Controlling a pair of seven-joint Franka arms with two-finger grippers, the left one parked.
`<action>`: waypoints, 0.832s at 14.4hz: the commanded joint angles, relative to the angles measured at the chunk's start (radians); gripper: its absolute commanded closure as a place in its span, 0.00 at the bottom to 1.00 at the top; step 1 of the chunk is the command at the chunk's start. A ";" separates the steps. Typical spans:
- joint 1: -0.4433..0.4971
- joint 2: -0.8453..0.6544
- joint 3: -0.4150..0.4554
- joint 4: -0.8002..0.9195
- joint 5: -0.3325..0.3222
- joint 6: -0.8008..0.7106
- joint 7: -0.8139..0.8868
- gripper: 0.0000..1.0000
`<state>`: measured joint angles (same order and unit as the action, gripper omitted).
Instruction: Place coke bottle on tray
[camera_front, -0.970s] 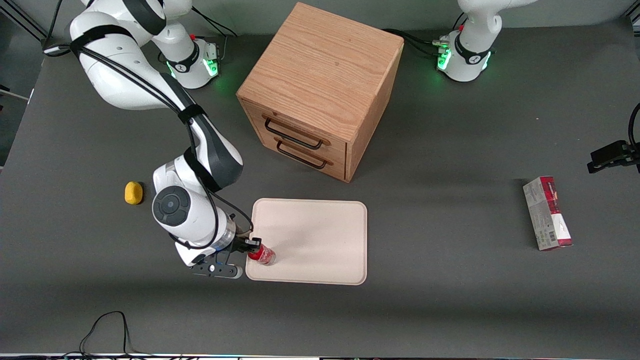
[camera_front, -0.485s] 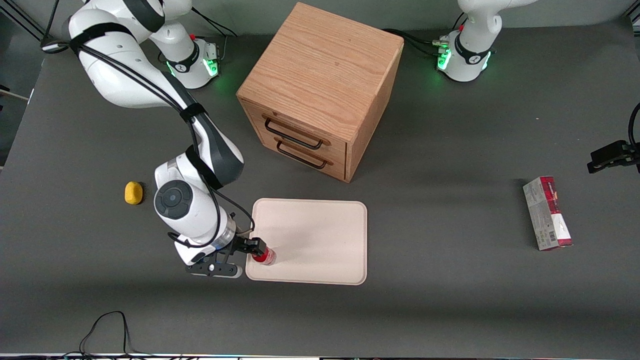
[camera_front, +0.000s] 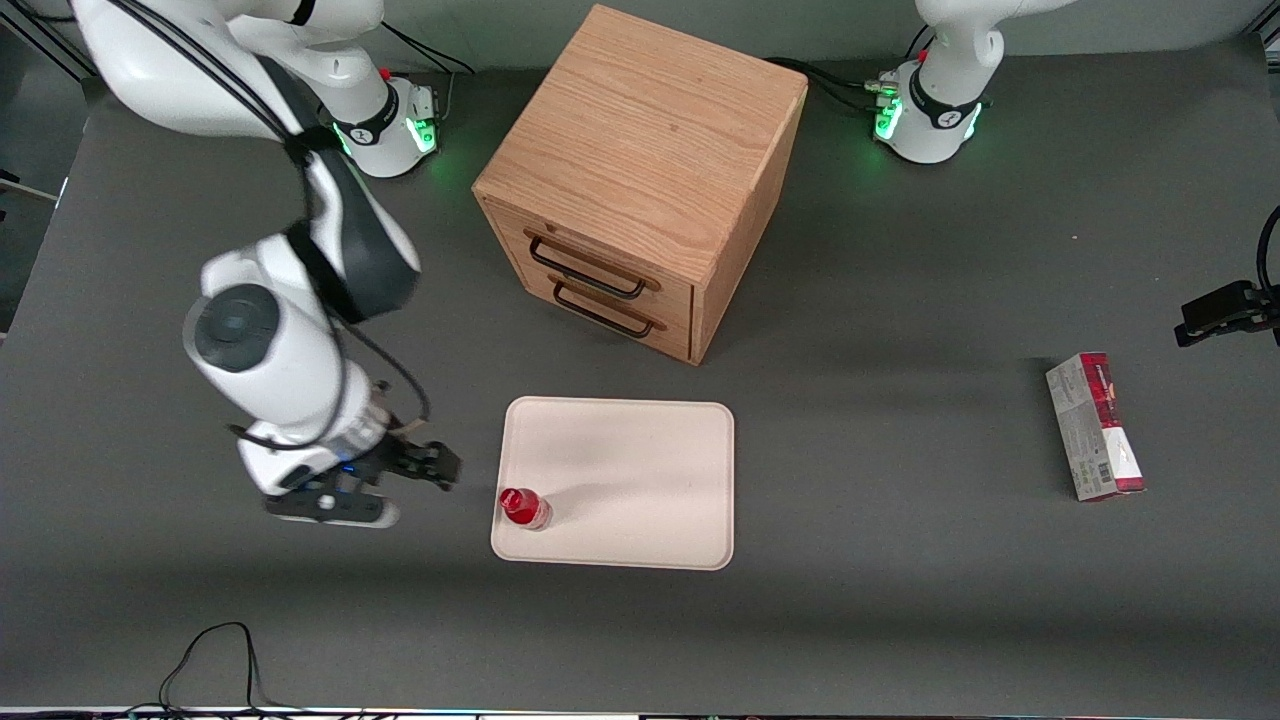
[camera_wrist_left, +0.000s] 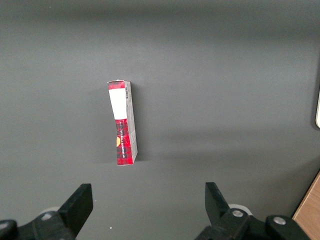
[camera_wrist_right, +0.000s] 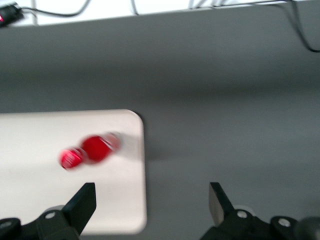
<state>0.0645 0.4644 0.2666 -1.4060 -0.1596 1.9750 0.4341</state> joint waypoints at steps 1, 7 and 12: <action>-0.122 -0.223 -0.006 -0.186 0.138 -0.085 -0.289 0.00; -0.091 -0.478 -0.177 -0.370 0.187 -0.183 -0.379 0.00; -0.091 -0.607 -0.188 -0.398 0.193 -0.329 -0.376 0.00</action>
<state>-0.0437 -0.0660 0.0972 -1.7613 0.0089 1.6764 0.0727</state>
